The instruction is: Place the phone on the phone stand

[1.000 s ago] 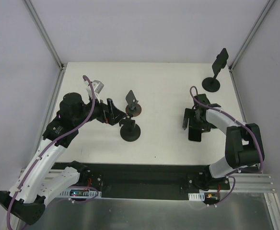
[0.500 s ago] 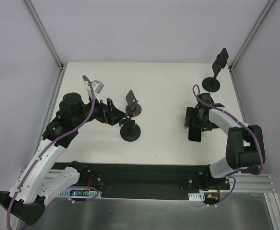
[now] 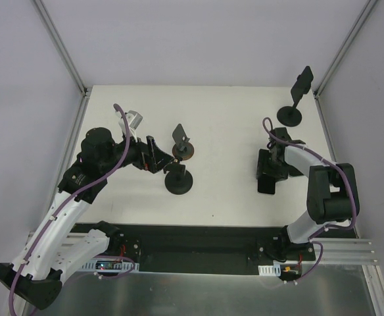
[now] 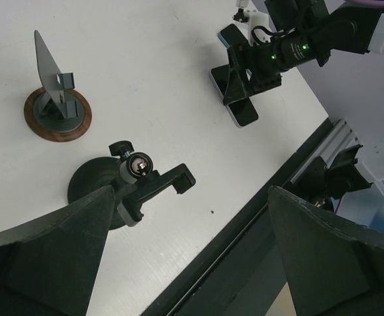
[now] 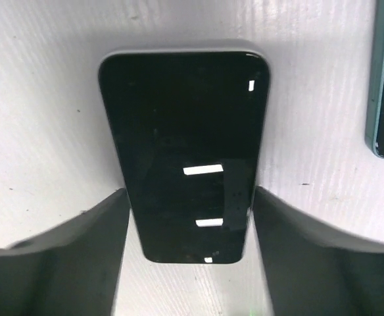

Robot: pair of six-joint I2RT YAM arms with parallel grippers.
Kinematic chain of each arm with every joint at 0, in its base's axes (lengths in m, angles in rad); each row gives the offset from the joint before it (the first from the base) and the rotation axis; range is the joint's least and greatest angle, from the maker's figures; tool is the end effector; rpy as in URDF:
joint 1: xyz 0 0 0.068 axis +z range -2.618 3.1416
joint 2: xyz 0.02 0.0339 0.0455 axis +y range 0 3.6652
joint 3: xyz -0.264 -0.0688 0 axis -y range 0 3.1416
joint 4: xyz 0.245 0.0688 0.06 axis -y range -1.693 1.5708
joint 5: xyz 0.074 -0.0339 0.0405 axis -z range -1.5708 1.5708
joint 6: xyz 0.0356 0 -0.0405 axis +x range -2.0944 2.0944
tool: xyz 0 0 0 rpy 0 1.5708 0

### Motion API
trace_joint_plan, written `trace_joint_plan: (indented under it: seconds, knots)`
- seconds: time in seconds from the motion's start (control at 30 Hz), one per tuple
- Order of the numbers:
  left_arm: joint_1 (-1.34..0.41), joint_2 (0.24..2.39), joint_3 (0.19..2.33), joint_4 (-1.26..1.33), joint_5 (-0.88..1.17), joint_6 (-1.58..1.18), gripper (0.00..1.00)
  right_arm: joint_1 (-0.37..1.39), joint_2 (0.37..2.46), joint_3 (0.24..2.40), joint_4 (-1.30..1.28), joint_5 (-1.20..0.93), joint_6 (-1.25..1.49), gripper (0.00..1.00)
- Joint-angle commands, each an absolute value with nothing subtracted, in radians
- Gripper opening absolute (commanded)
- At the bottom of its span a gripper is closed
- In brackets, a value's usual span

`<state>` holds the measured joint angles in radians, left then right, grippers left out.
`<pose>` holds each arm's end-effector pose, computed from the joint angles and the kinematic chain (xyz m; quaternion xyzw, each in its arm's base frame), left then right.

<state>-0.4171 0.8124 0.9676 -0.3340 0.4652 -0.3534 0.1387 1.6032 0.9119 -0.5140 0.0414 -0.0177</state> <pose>0.1538 -0.0856 0.3835 0.1715 0.7417 -0.3984 0.5117 0.2921 0.0393 0.1651 -0.0731 0.9804 -0.0093 0.1826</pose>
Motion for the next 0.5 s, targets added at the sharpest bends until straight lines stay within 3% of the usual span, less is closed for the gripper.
trace_joint_plan:
  seconds: [0.0, 0.03, 0.07, 0.2, 0.33, 0.43, 0.47]
  knots:
    - [-0.41, 0.804, 0.973, -0.299, 0.514, -0.367, 0.99, 0.133, 1.628, 0.913, -0.508, -0.008, 0.02, 0.55]
    - [-0.41, 0.805, 0.976, -0.299, 0.543, -0.373, 0.99, 0.135, 1.623, 0.91, -0.508, -0.006, 0.021, 0.48]
    - [-0.41, 0.814, 0.98, -0.299, 0.561, -0.377, 0.98, 0.133, 1.617, 0.908, -0.499, -0.006, 0.023, 0.35]
    - [-0.413, 0.865, 0.999, -0.298, 0.652, -0.402, 0.9, 0.137, 1.53, 0.862, -0.447, -0.006, 0.043, 0.08]
    - [-0.449, 0.893, 1.026, -0.282, 0.661, -0.429, 0.88, 0.137, 1.434, 0.796, -0.367, -0.046, 0.06, 0.01]
    - [-0.477, 0.903, 1.042, -0.276, 0.652, -0.443, 0.88, 0.167, 1.401, 0.811, -0.37, -0.087, 0.022, 0.49]
    - [-0.482, 0.905, 1.043, -0.275, 0.652, -0.445, 0.88, 0.182, 1.394, 0.836, -0.37, -0.121, 0.008, 0.75]
